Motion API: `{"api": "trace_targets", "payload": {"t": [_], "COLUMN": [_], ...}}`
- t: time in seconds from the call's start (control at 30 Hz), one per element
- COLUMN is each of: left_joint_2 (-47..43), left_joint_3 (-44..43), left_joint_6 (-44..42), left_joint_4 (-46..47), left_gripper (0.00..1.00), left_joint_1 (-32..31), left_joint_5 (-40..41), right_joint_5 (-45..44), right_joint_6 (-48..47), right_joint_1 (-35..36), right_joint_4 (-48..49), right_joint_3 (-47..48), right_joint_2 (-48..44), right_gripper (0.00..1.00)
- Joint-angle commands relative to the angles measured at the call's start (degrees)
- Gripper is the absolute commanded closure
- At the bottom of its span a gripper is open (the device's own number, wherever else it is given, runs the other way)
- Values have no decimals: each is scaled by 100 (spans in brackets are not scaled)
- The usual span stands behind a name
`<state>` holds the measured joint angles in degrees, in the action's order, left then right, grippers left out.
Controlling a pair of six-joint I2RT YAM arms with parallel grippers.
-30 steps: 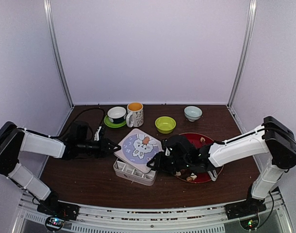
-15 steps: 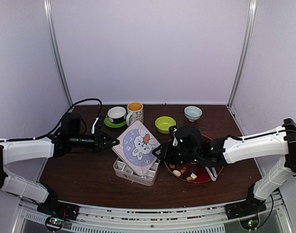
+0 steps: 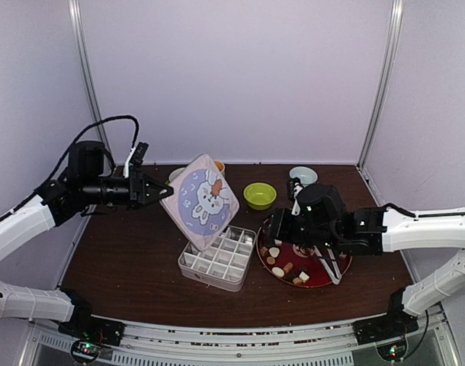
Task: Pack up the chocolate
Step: Put down the box lid at the corner of the board.
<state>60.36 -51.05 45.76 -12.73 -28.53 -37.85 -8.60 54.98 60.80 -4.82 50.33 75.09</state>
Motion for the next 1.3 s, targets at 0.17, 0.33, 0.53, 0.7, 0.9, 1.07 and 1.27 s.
{"api": "trace_targets", "payload": {"t": [0.17,0.33,0.53,0.7,0.9,1.07,1.27], "left_joint_2": [-311,52,696,1257,2270,3234,3568], "left_joint_3": [-1744,-1603,-1041,-707,-904,-1230,-943], "left_joint_6": [-2625,-2978,-2757,-2570,-2212,-1820,-1640], "left_joint_4": [-3691,-4105,-3592,-3016,-2849,-2910,-2148], "left_gripper": [100,100,100,100,97,91,72], "left_joint_1": [-21,-21,-38,-331,-1275,-1611,-1640], "left_joint_5": [4450,6209,6782,6892,7367,7205,6249], "right_joint_5": [-1093,-1197,-1344,-1467,-1443,-1297,-1262], "right_joint_6": [-773,-845,-950,-935,-777,-700,-740], "right_joint_1": [-17,-73,-146,-247,-346,-429,-462], "right_joint_4": [-1141,-1244,-1497,-1645,-1496,-1399,-1437], "right_joint_3": [158,36,-17,-188,-556,-667,-658], "right_joint_2": [-577,-783,-1035,-1334,-1645,-1673,-1729], "right_gripper": [61,61,61,61,60,60,60]}}
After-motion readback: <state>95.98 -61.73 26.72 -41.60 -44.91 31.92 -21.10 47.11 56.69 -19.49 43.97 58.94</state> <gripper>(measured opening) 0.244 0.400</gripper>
